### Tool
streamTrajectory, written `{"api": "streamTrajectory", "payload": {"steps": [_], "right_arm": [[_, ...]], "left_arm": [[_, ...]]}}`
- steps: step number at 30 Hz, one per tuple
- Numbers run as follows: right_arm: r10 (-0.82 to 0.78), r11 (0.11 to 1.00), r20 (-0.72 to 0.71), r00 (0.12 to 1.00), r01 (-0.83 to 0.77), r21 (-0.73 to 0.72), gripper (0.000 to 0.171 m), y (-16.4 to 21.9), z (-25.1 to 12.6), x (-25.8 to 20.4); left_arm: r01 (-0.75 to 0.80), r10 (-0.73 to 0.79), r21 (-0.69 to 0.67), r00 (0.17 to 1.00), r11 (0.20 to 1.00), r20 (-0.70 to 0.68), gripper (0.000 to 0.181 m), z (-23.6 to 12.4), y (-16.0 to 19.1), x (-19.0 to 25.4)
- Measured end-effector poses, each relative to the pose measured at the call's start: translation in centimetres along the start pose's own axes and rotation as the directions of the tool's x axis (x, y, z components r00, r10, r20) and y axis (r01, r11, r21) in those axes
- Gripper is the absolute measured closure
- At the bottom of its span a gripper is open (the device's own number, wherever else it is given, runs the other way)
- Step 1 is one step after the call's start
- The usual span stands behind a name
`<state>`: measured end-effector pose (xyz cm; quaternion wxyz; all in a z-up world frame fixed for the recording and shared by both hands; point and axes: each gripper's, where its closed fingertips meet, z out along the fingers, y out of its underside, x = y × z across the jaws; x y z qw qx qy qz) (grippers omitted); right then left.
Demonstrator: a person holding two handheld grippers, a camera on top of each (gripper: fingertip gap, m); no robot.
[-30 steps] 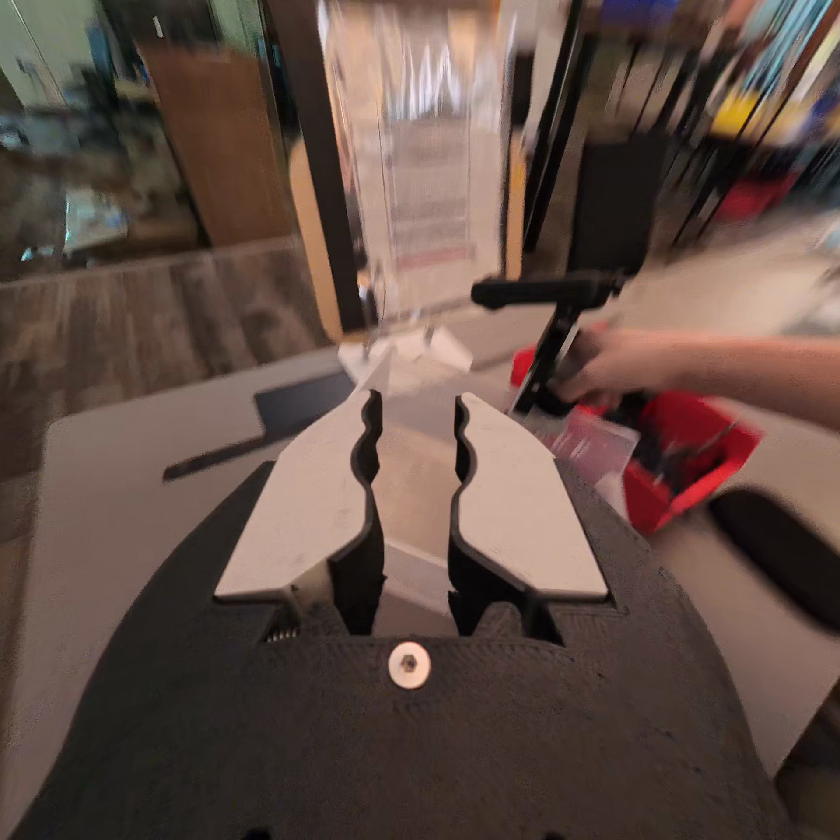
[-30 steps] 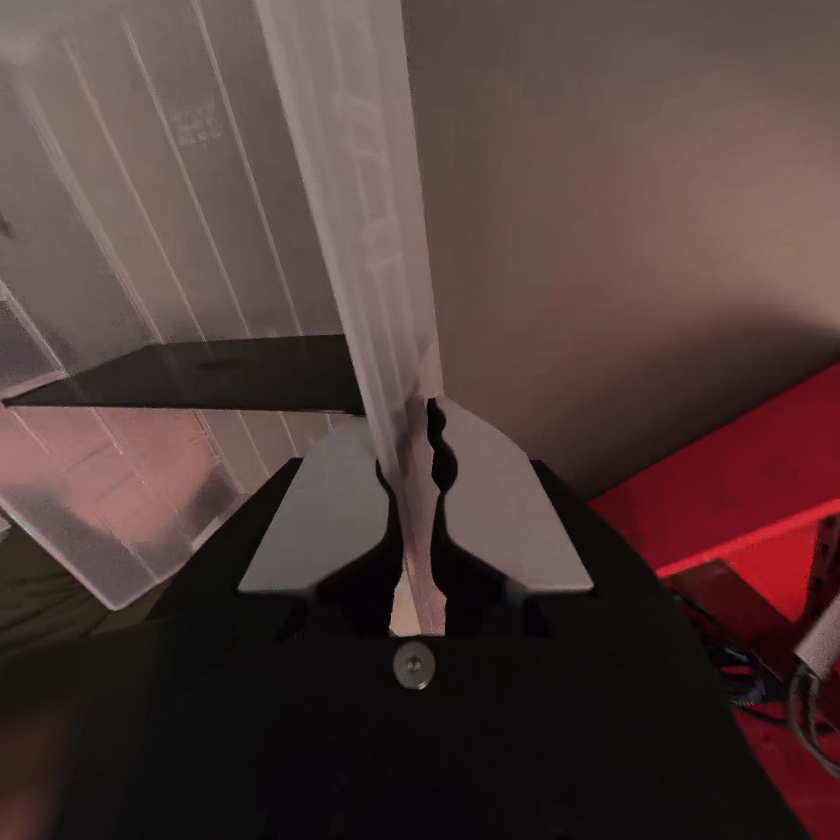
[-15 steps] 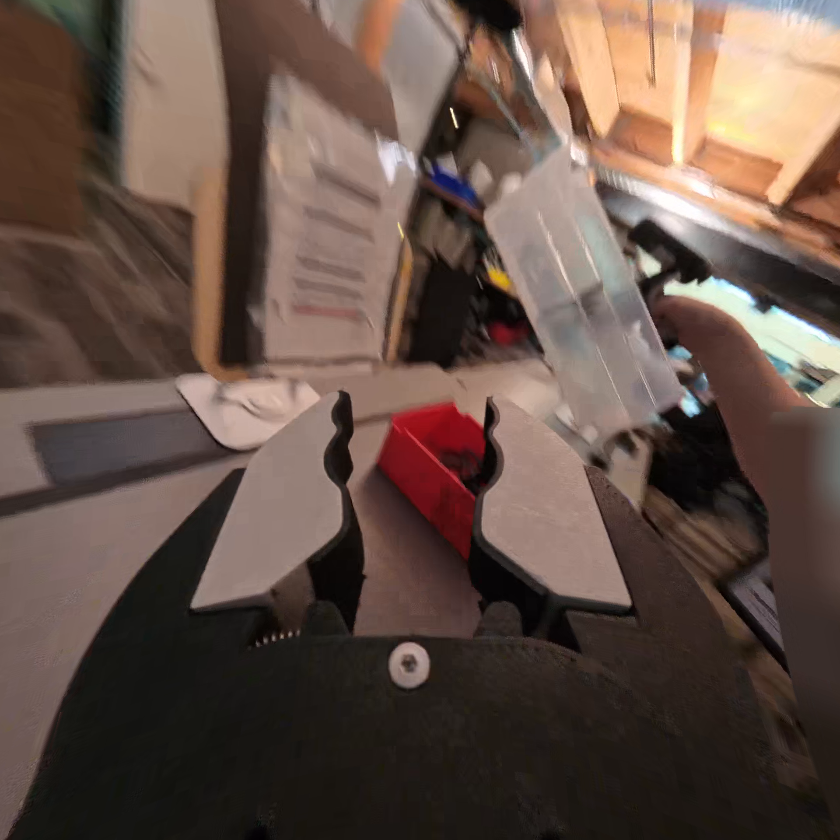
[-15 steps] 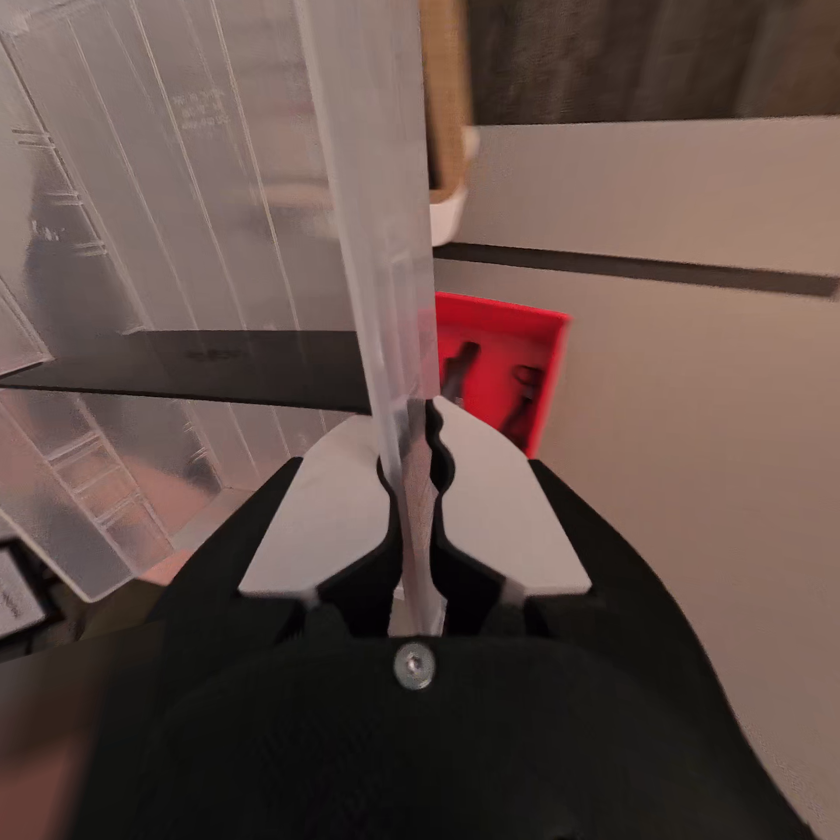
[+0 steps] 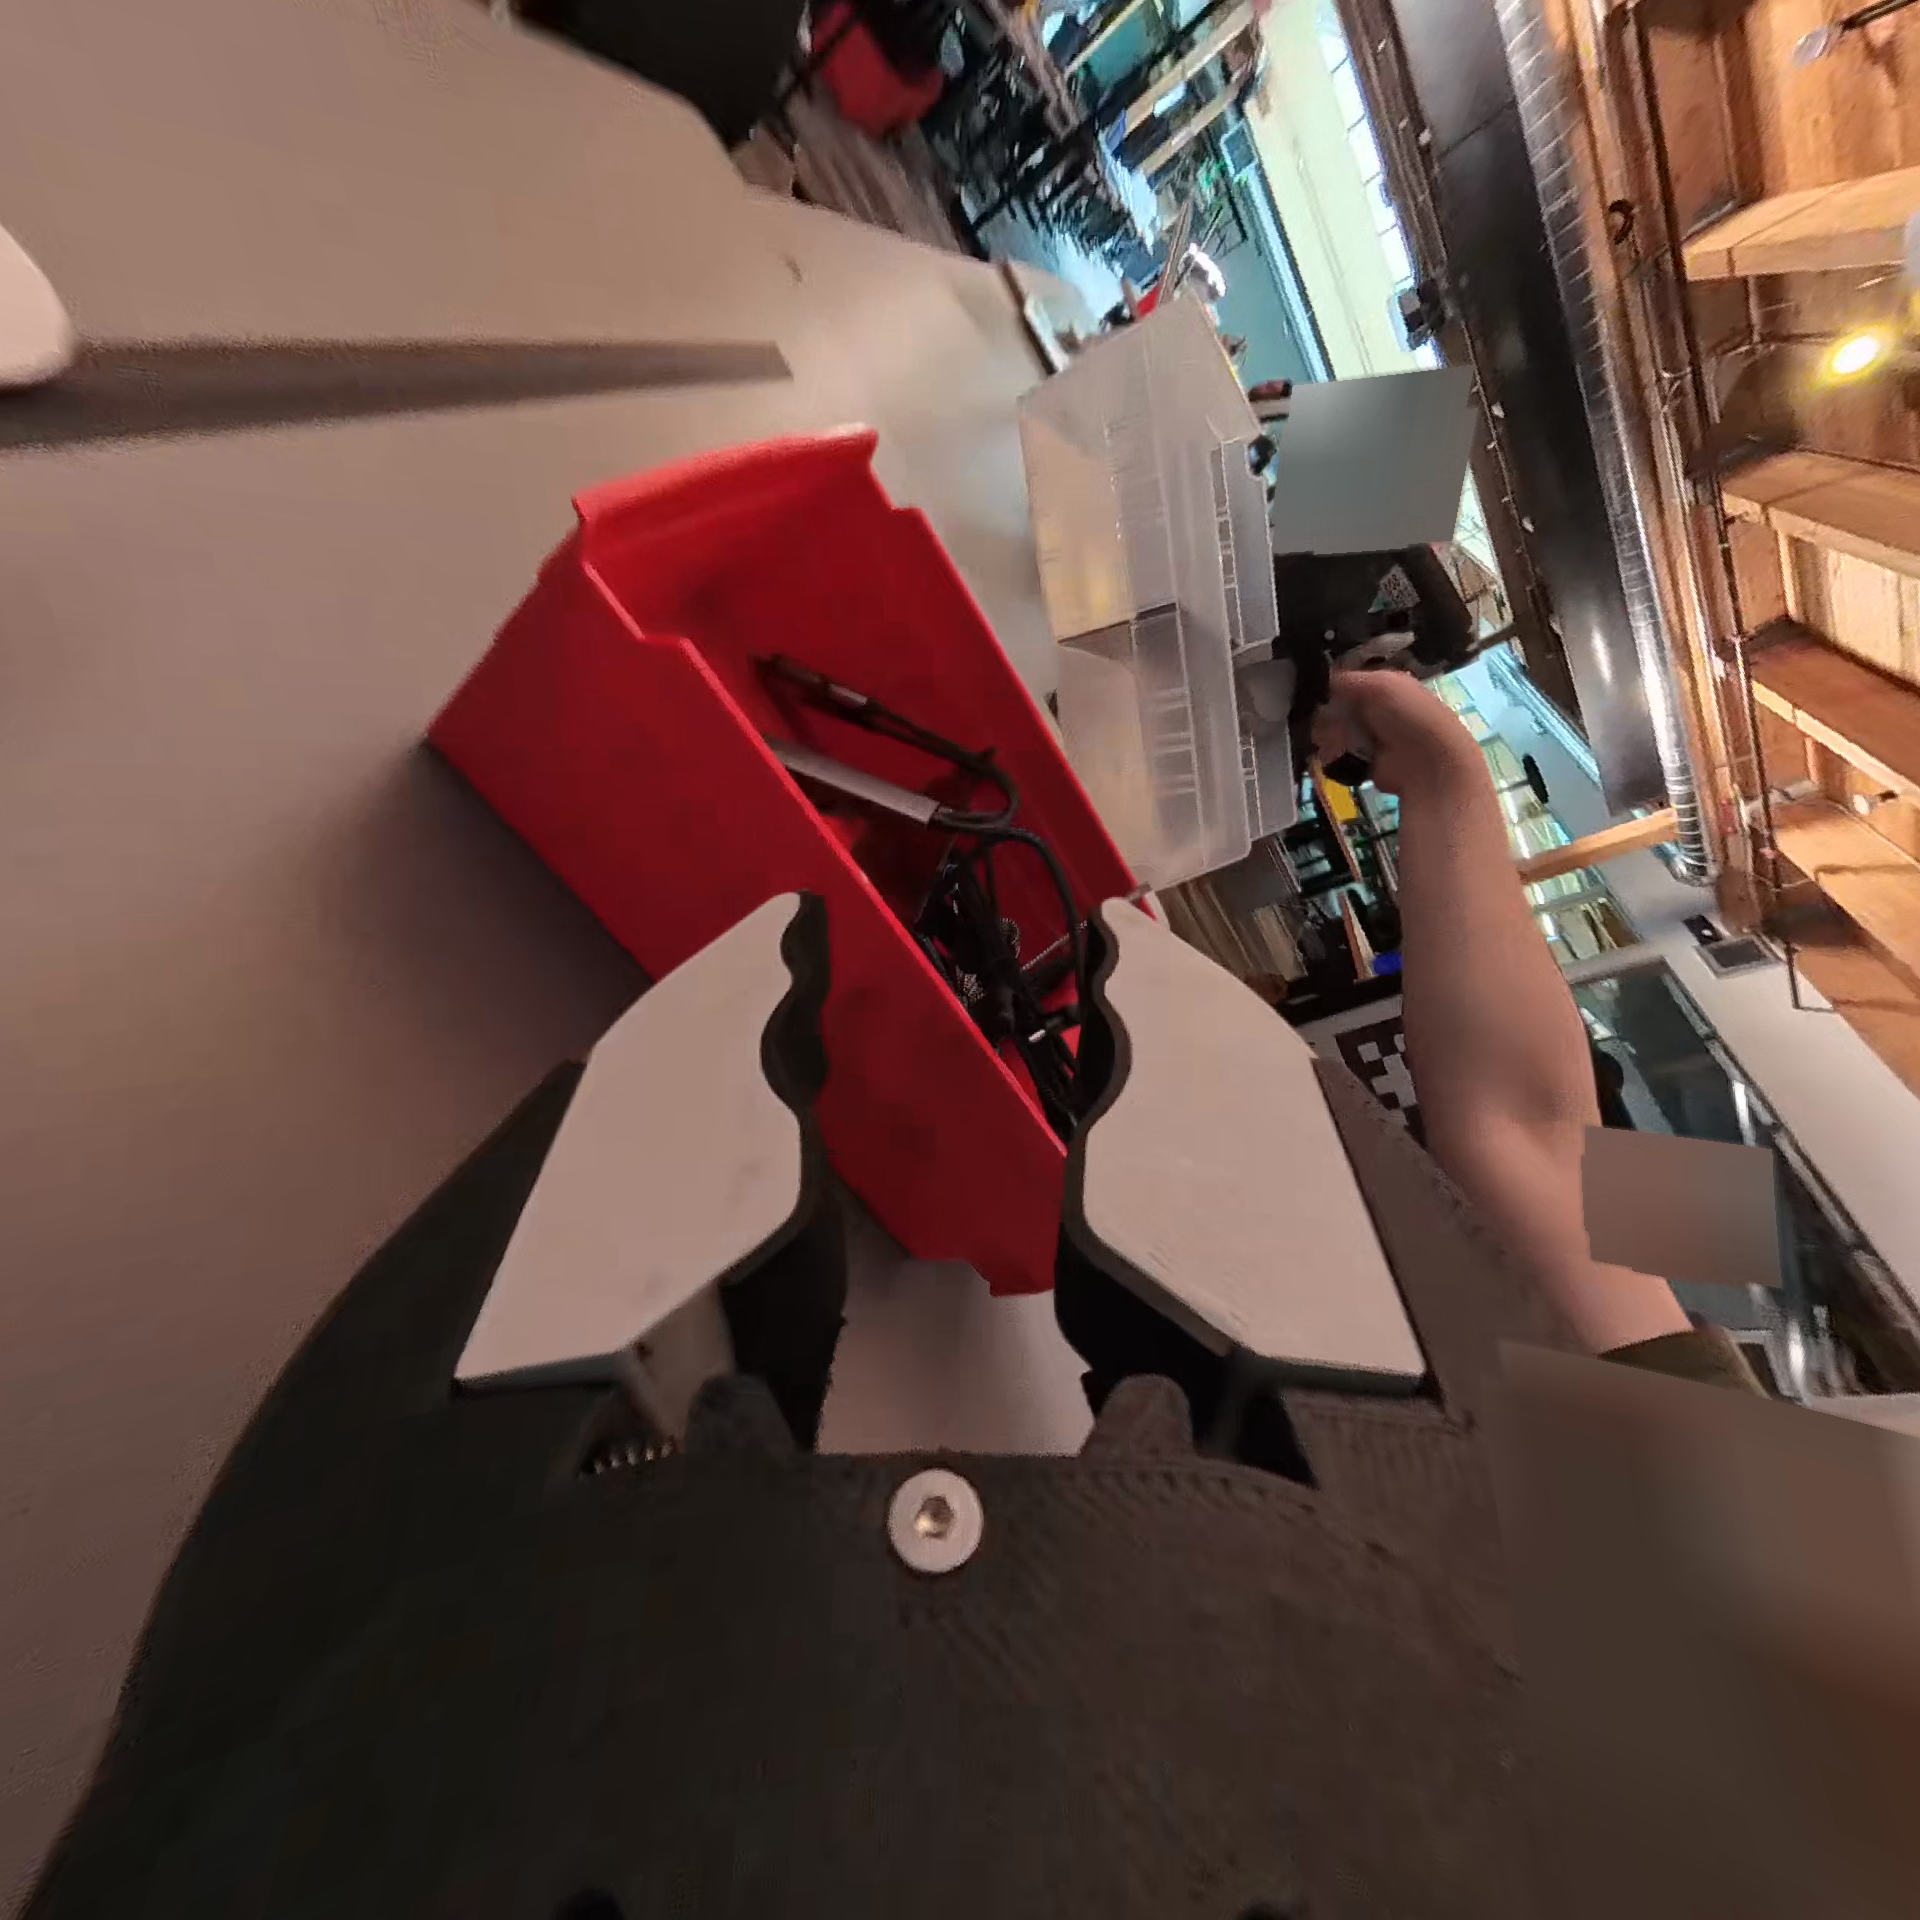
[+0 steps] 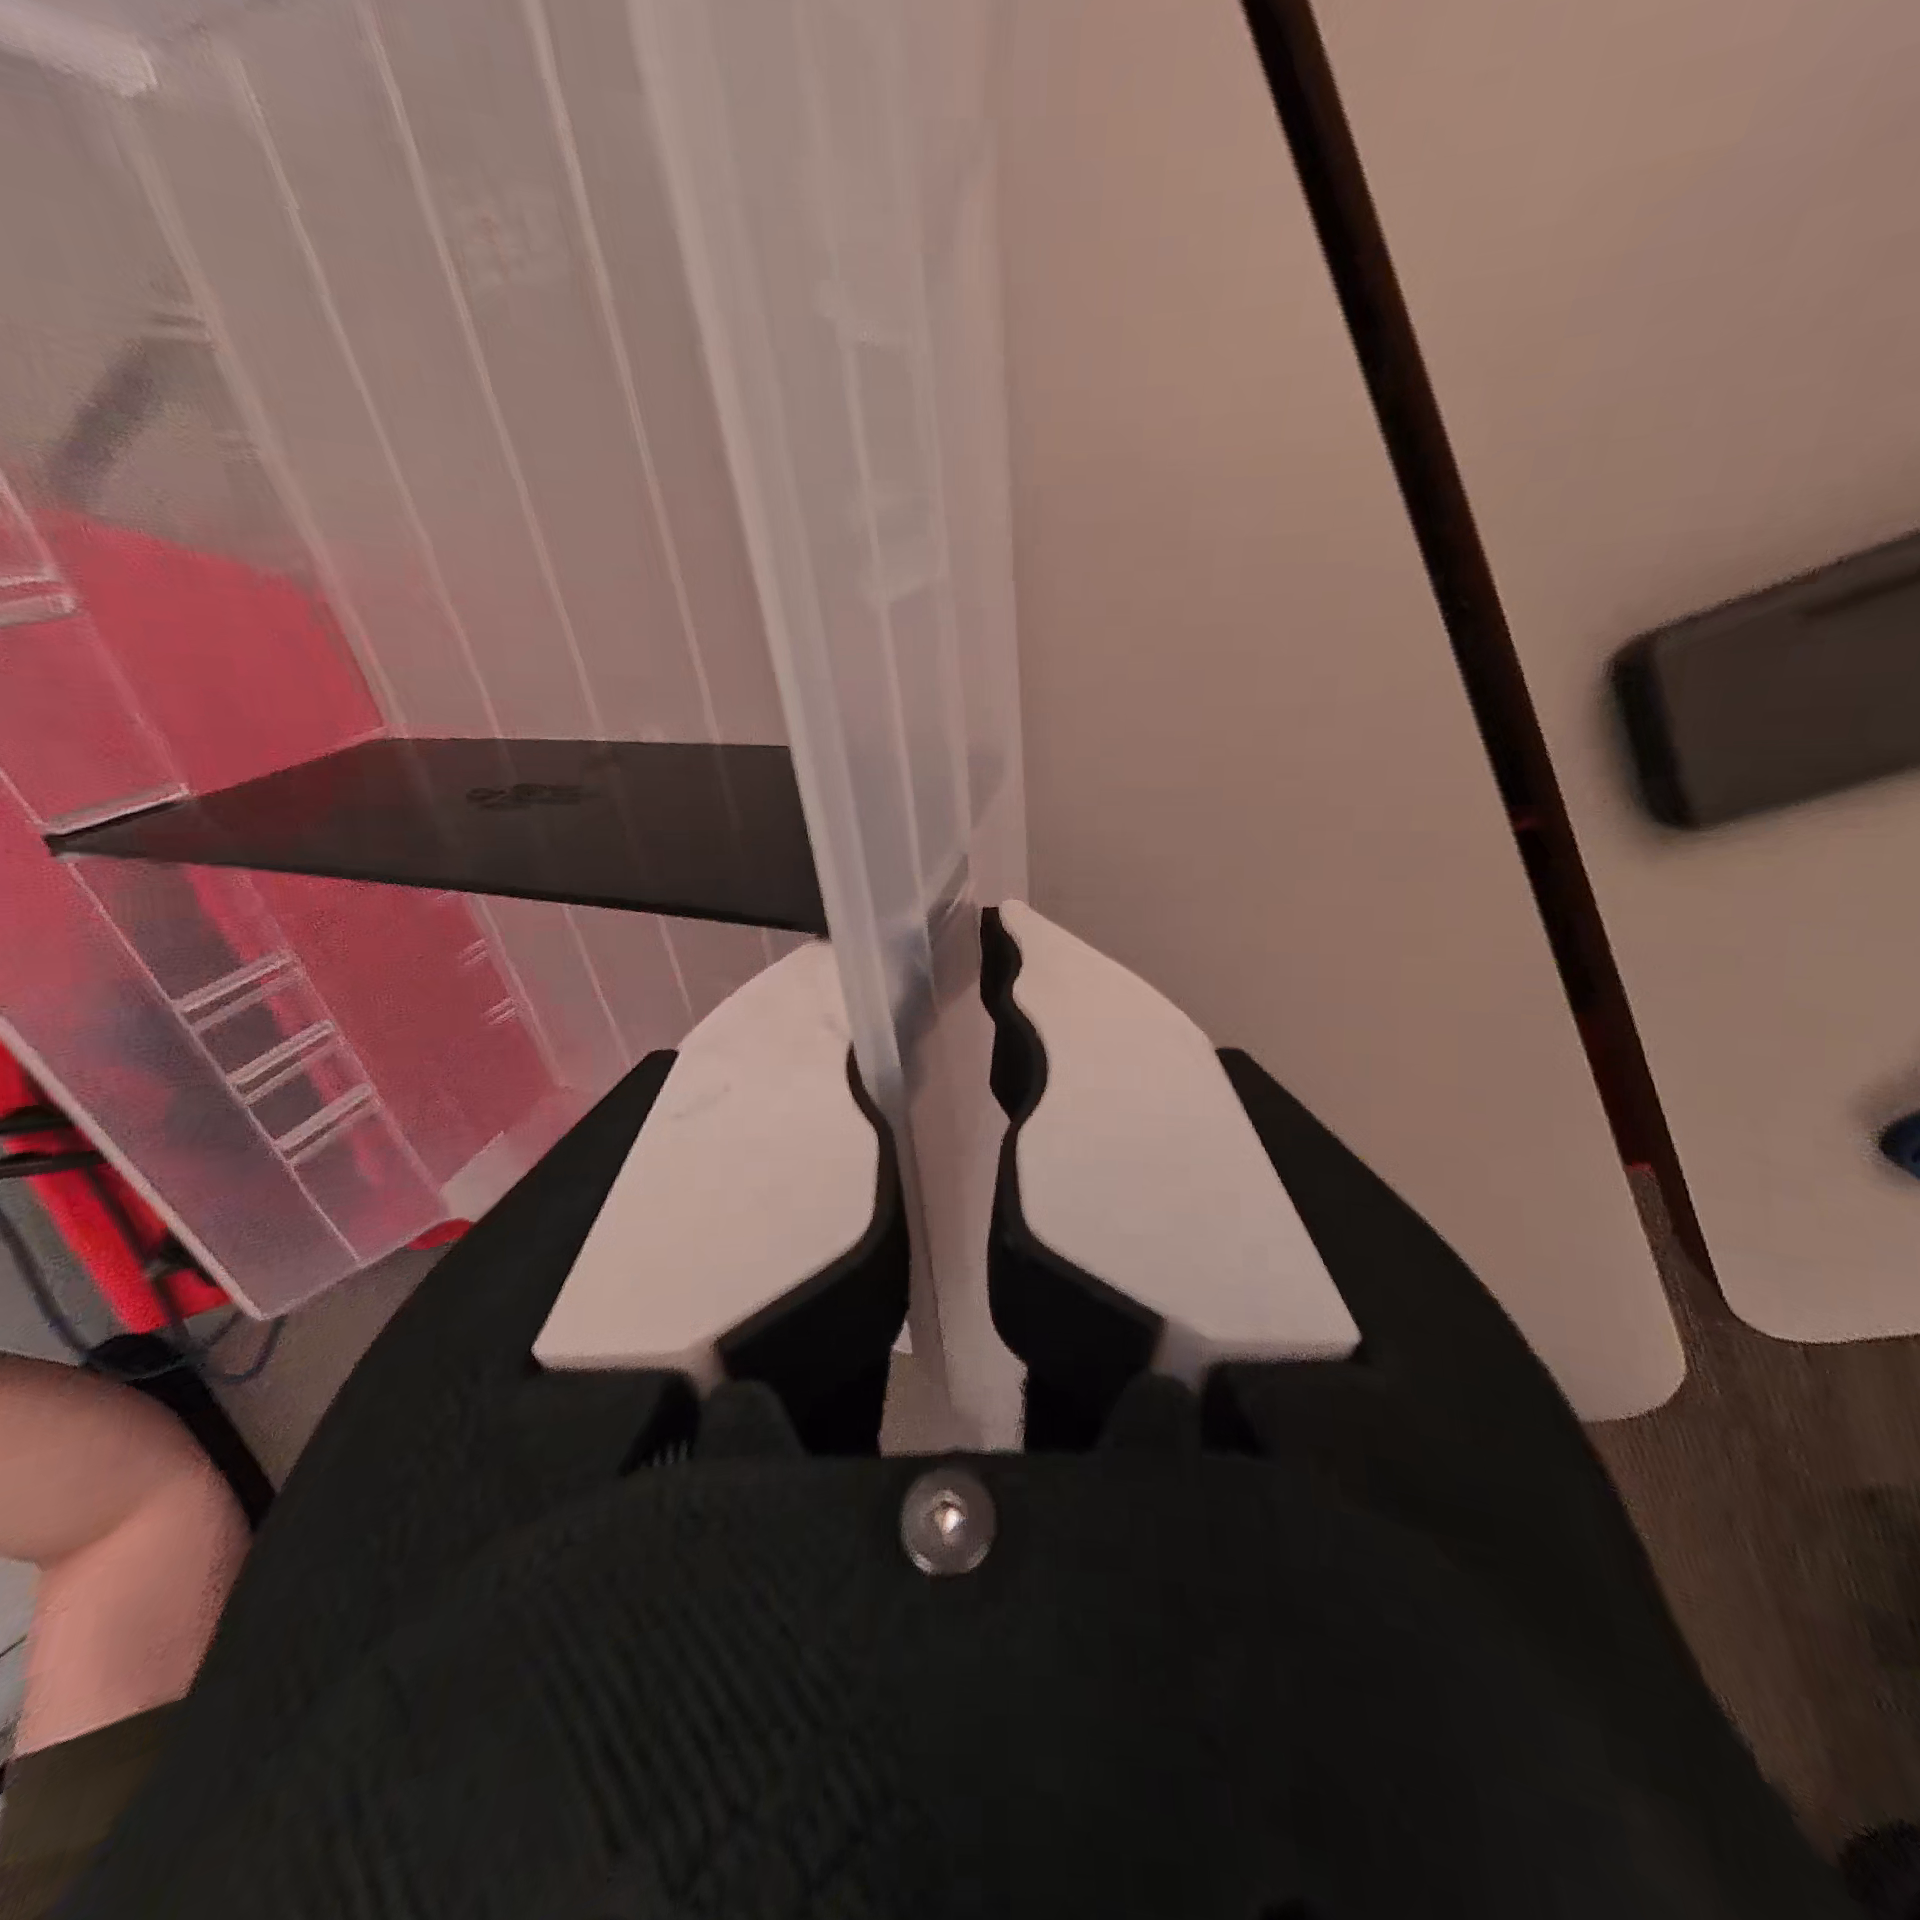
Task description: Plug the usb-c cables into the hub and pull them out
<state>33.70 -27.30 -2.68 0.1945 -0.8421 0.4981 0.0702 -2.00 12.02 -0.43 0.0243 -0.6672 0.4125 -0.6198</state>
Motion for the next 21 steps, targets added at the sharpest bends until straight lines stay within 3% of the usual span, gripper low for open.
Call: {"api": "streamTrajectory", "payload": {"steps": [5,12,13,16,21], "right_arm": [[0.002,0.998,-0.012,1.0,-0.003,-0.069,0.156,1.7,3.0,2.3],[-0.067,0.99,0.014,0.998,0.068,-0.122,0.156,2.2,5.7,1.1],[-0.079,0.988,0.013,0.997,0.08,-0.129,0.156,2.3,6.0,0.9],[-0.104,0.983,0.01,0.995,0.104,-0.149,0.156,2.4,6.7,0.2],[-0.121,0.978,0.015,0.992,0.122,-0.171,0.157,2.9,7.2,-0.7]], "left_arm": [[-0.017,0.022,-0.121,0.999,0.992,0.039,0.127,5.0,3.2,-1.2],[-0.098,0.155,-0.228,0.957,0.969,0.247,0.117,7.2,5.0,-4.3],[-0.093,0.147,-0.225,0.96,0.97,0.237,0.12,7.3,5.1,-4.2],[-0.066,0.109,-0.273,0.983,0.96,0.145,0.151,7.3,5.7,-2.7],[-0.073,0.16,-0.456,0.975,0.887,0.156,0.15,3.6,6.9,-2.9]]}}
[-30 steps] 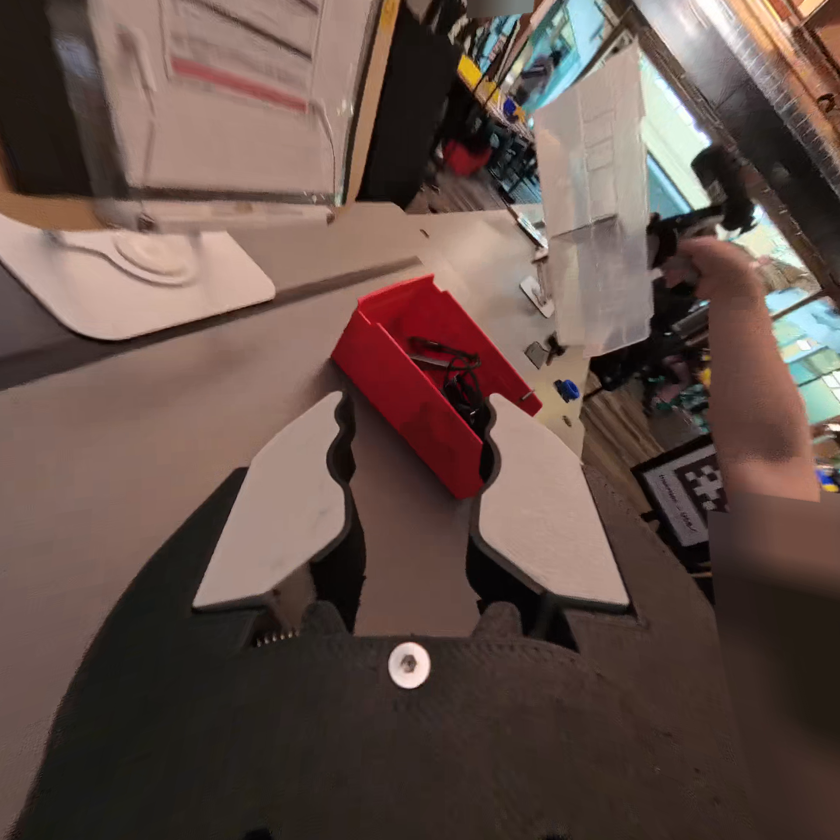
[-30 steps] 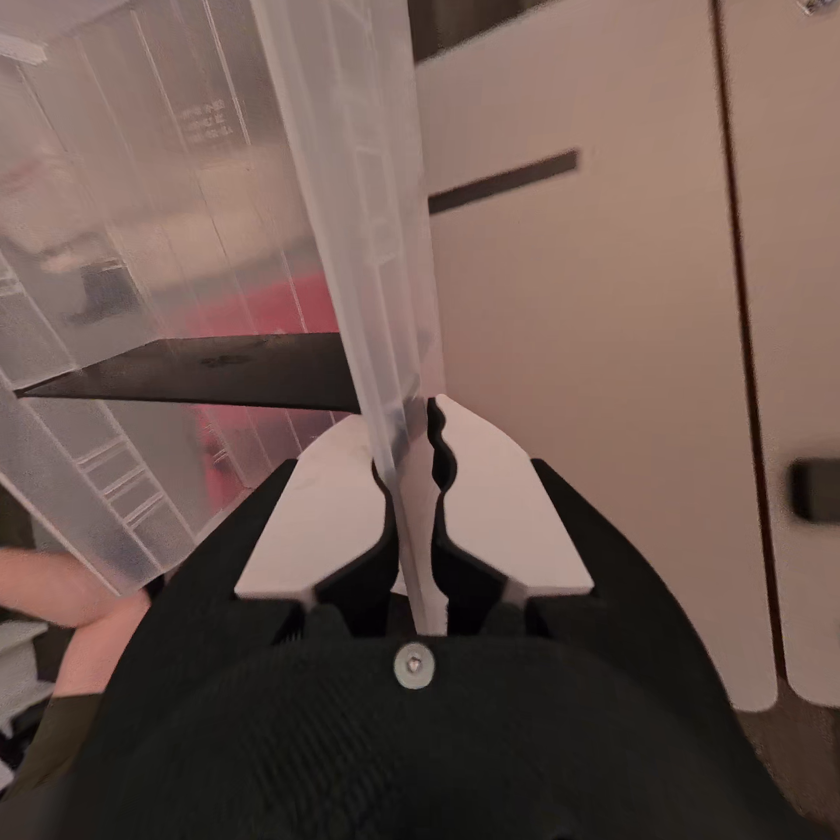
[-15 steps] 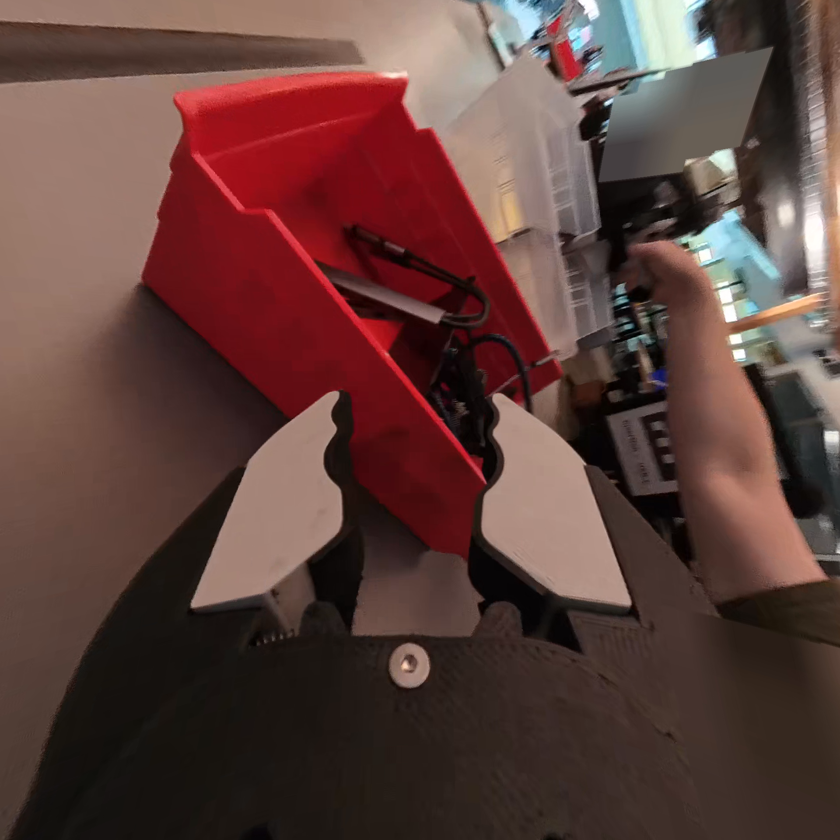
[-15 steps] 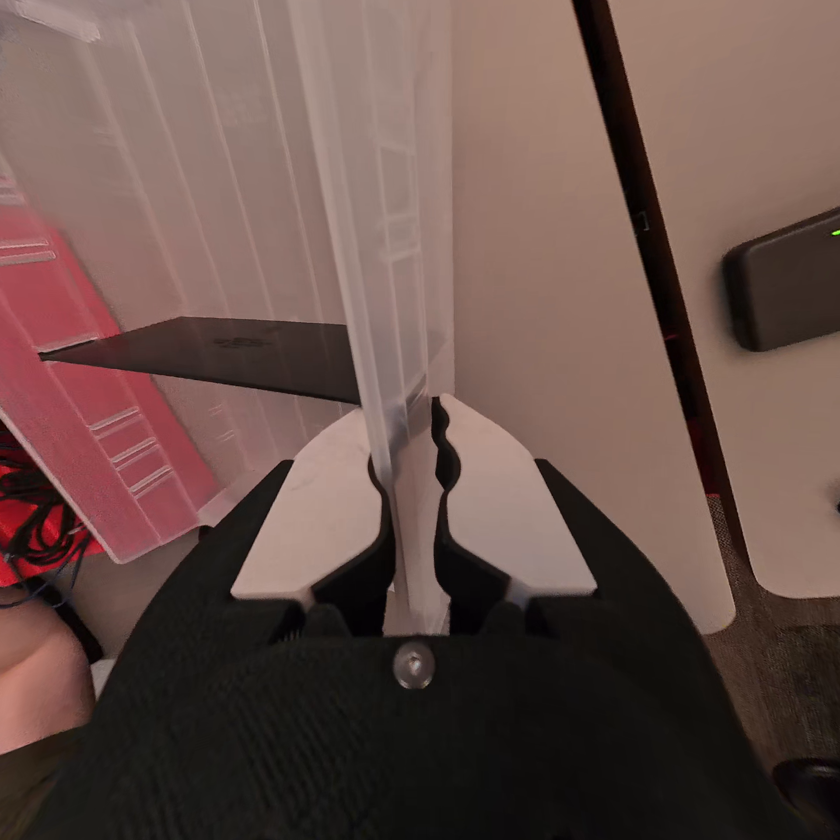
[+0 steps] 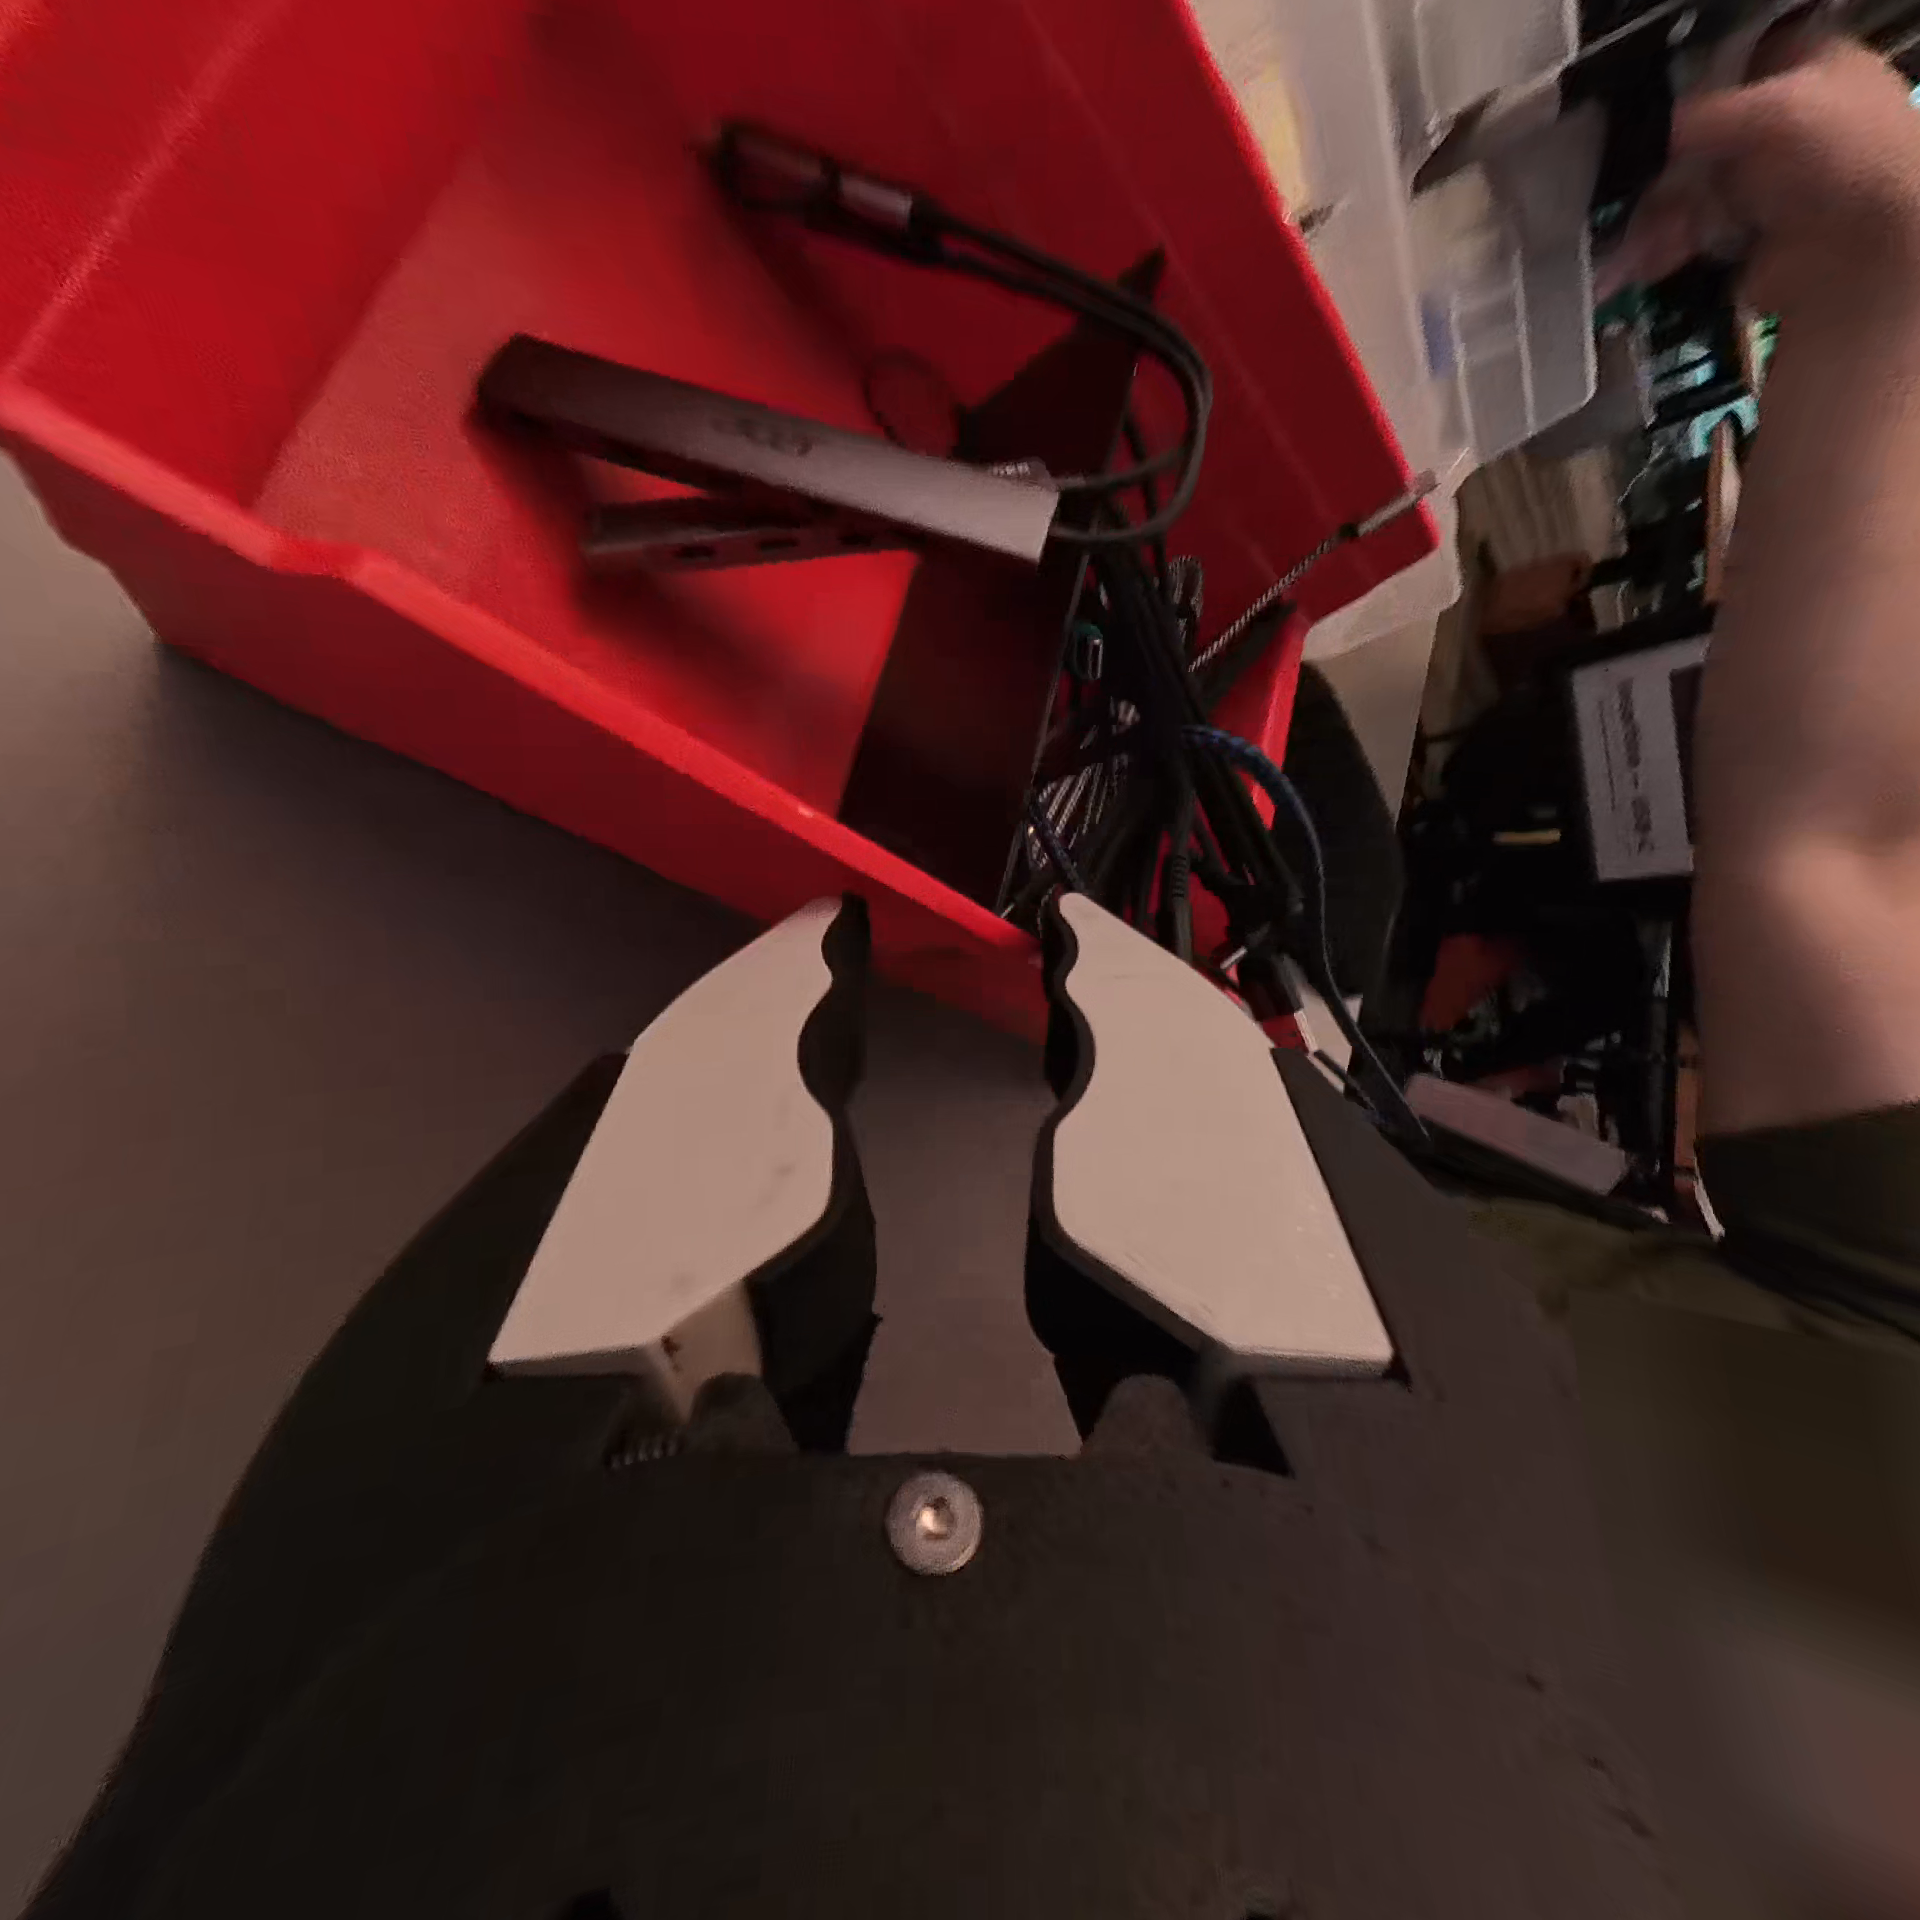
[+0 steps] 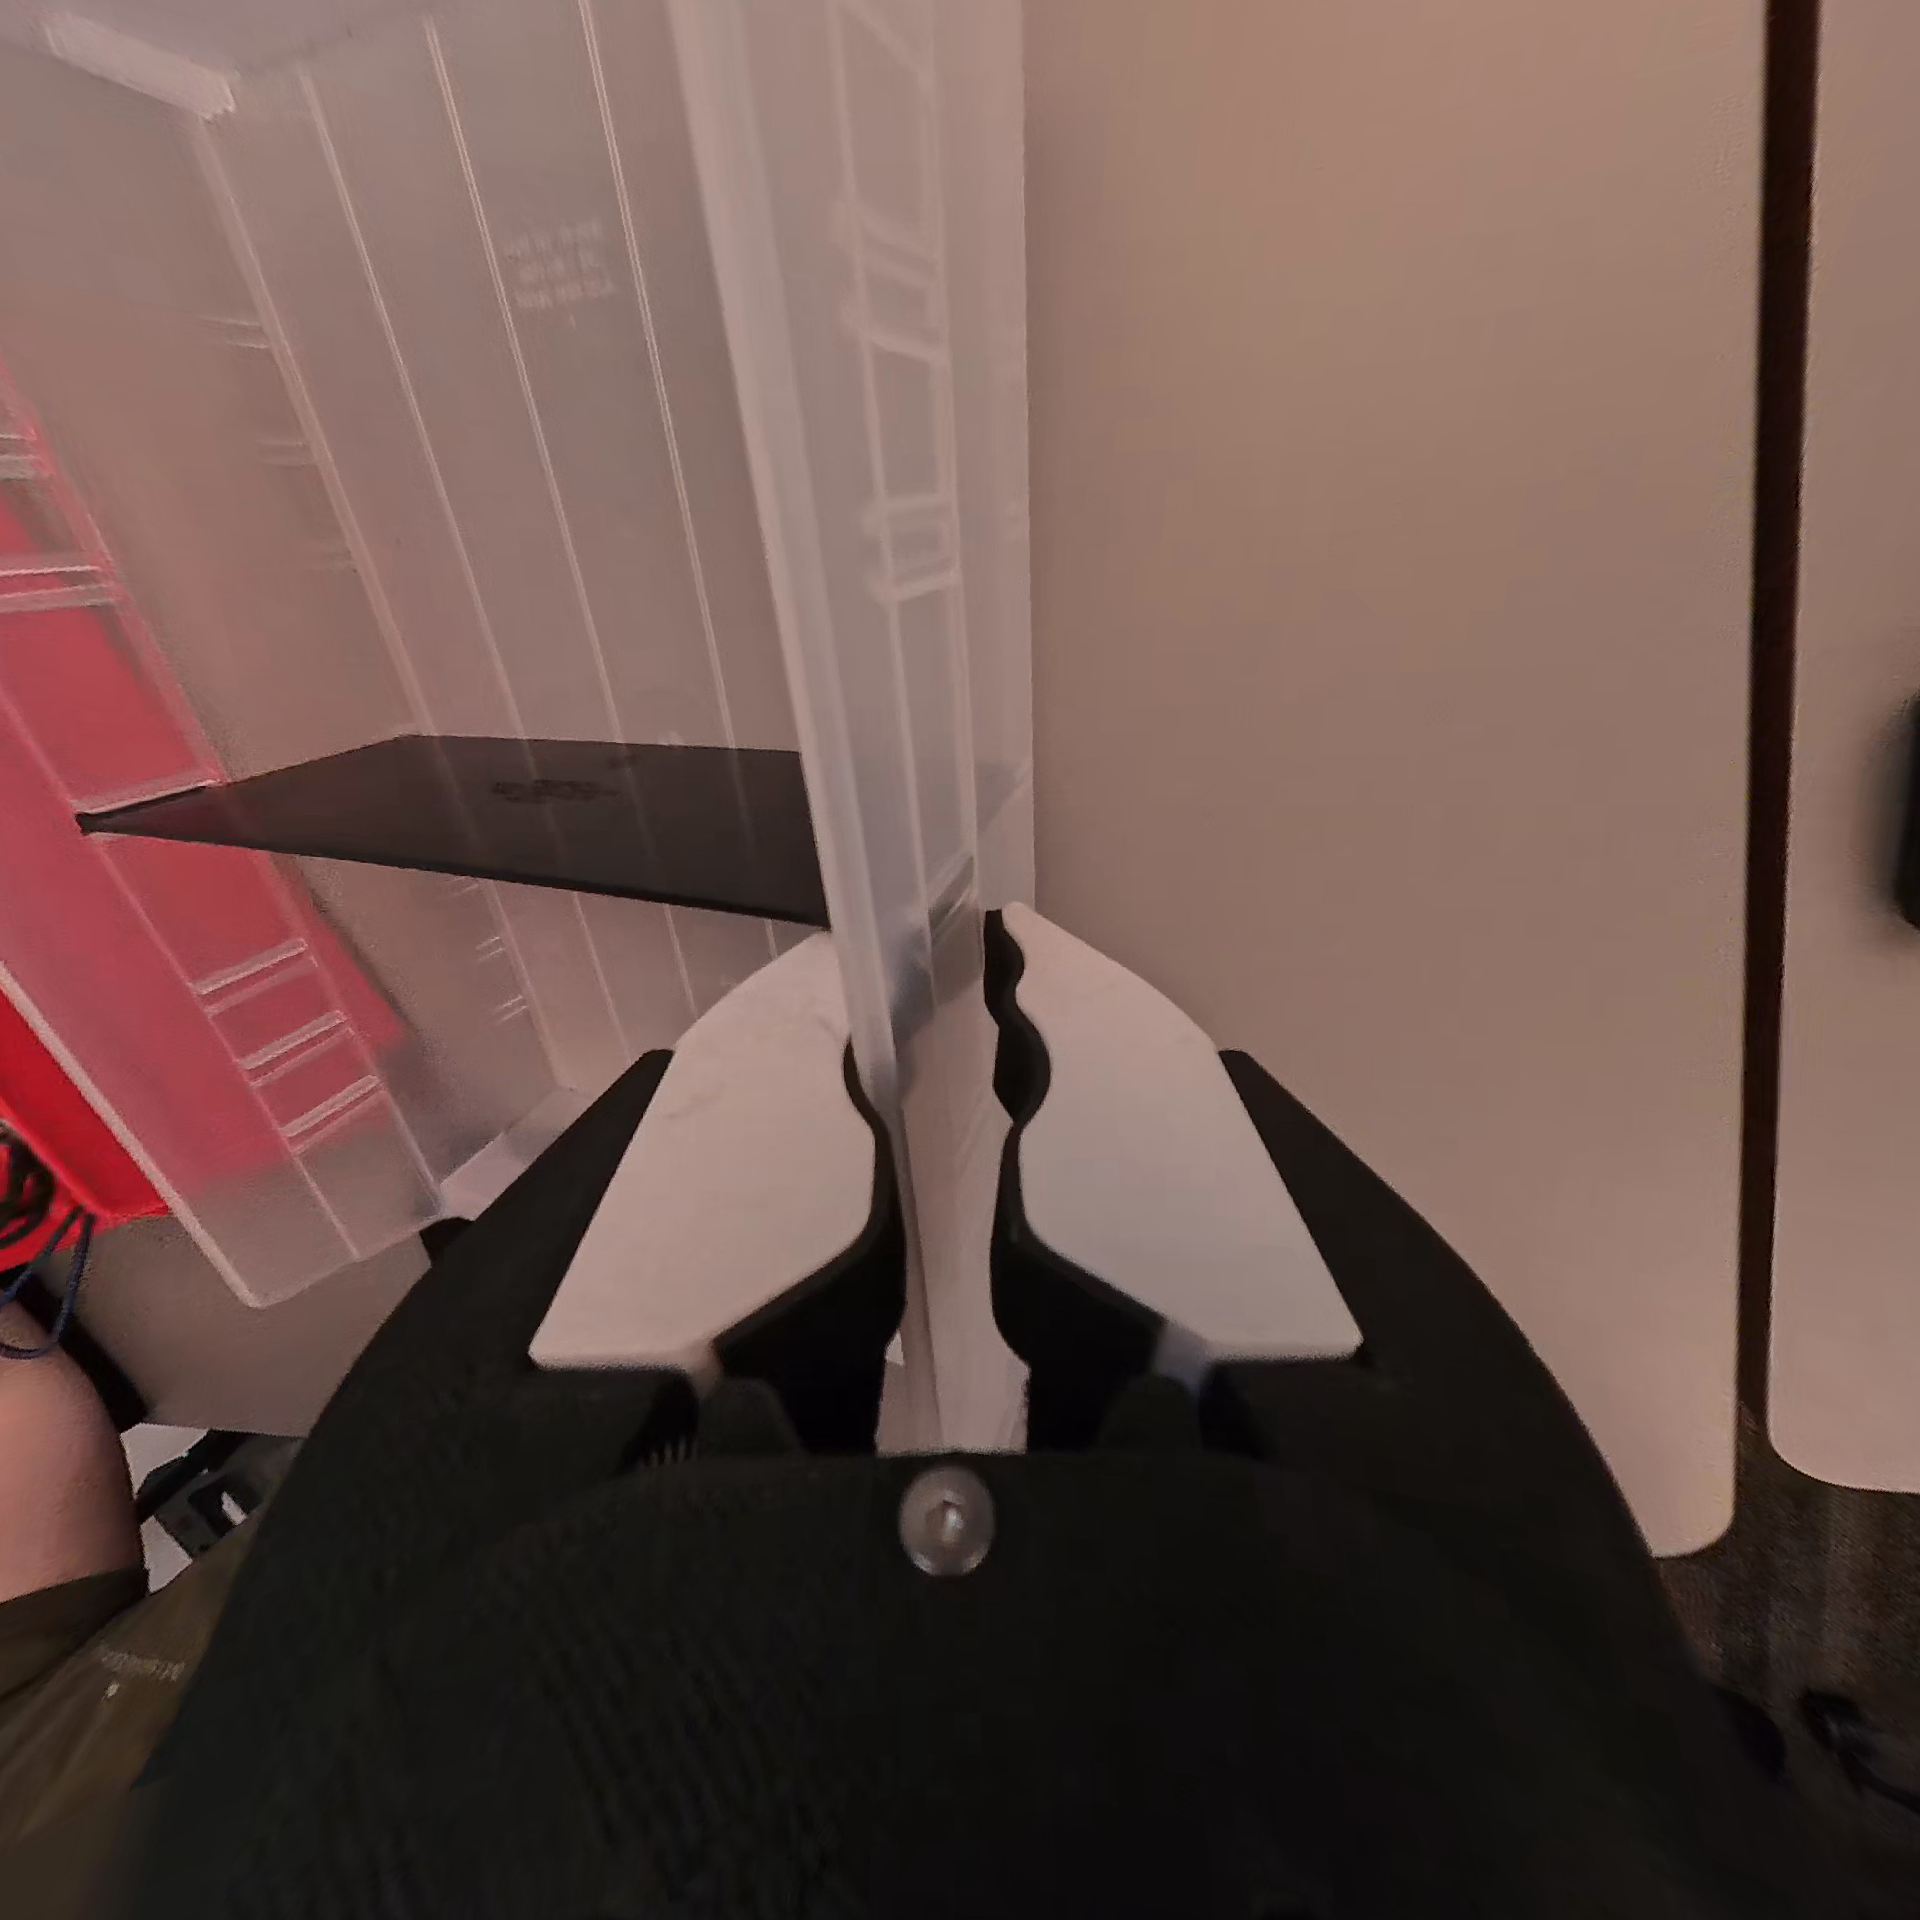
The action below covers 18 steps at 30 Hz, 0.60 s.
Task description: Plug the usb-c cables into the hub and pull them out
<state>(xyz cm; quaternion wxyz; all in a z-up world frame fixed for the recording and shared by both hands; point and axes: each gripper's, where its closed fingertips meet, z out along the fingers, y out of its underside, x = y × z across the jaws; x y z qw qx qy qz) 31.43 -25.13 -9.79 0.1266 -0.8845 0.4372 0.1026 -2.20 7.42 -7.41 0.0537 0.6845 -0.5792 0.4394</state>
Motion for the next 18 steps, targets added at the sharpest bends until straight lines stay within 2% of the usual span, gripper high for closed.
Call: {"api": "streamTrajectory", "payload": {"steps": [4,8,12,18], "right_arm": [[-0.012,1.0,0.006,1.0,0.012,-0.021,0.157,0.1,0.6,-1.2],[-0.036,0.998,0.028,0.999,0.037,-0.05,0.155,-0.1,1.8,-3.6],[-0.073,0.991,0.047,0.996,0.078,-0.107,0.157,0.0,3.5,-6.5],[-0.208,0.966,0.021,0.978,0.208,-0.152,0.163,0.2,5.8,-10.6]], "left_arm": [[0.026,-0.022,-0.049,0.996,0.998,0.084,0.157,-4.7,2.1,-2.6],[0.102,-0.104,0.019,0.972,0.995,0.213,0.169,-10.9,3.9,-6.3],[0.207,-0.245,0.141,0.901,0.968,0.358,0.174,-17.6,6.8,-10.1],[0.338,-0.451,0.309,0.757,0.889,0.472,0.176,-26.0,13.2,-13.3]]}}
